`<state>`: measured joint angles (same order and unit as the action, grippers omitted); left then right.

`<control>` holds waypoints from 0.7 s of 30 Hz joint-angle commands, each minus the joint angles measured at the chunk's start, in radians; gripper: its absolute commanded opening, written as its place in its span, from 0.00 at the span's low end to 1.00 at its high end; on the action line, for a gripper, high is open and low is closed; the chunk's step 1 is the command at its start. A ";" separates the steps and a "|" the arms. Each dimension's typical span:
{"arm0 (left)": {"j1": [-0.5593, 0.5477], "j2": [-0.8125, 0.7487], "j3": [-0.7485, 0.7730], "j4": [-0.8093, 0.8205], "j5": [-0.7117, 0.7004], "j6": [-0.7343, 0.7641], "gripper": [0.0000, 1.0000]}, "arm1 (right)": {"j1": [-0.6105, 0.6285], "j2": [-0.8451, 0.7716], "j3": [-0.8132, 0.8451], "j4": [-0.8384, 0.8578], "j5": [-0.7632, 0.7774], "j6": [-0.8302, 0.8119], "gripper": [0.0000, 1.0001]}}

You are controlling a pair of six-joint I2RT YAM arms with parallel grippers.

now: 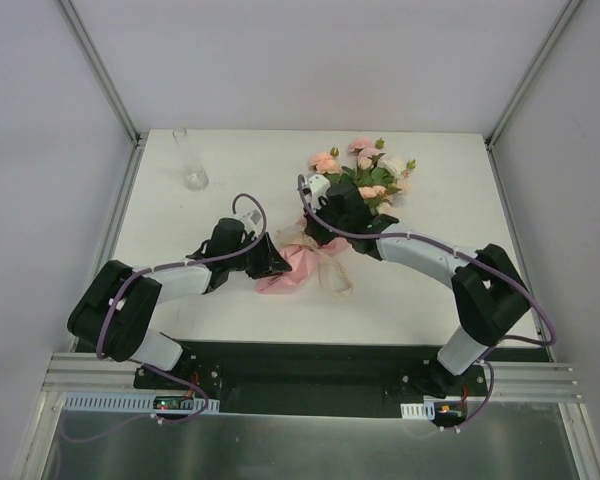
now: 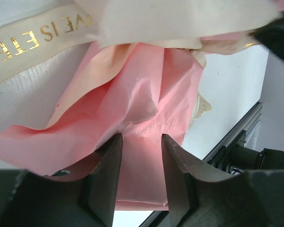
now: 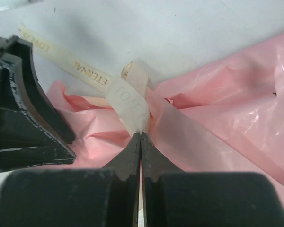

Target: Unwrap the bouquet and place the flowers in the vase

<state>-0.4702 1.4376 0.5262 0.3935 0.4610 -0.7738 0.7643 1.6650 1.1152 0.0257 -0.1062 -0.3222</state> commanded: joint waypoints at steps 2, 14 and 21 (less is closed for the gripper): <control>0.004 0.050 -0.021 0.050 -0.036 -0.018 0.36 | -0.080 -0.122 -0.028 0.190 -0.235 0.291 0.00; 0.007 0.081 -0.060 0.056 -0.078 -0.009 0.33 | -0.187 -0.413 -0.039 0.370 -0.428 0.646 0.00; 0.012 0.089 -0.063 0.056 -0.076 -0.004 0.33 | -0.218 -0.546 0.089 0.249 -0.382 0.627 0.00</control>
<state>-0.4694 1.5017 0.4908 0.4896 0.4358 -0.8017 0.5610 1.1881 1.1110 0.2722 -0.4839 0.2745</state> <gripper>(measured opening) 0.333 0.008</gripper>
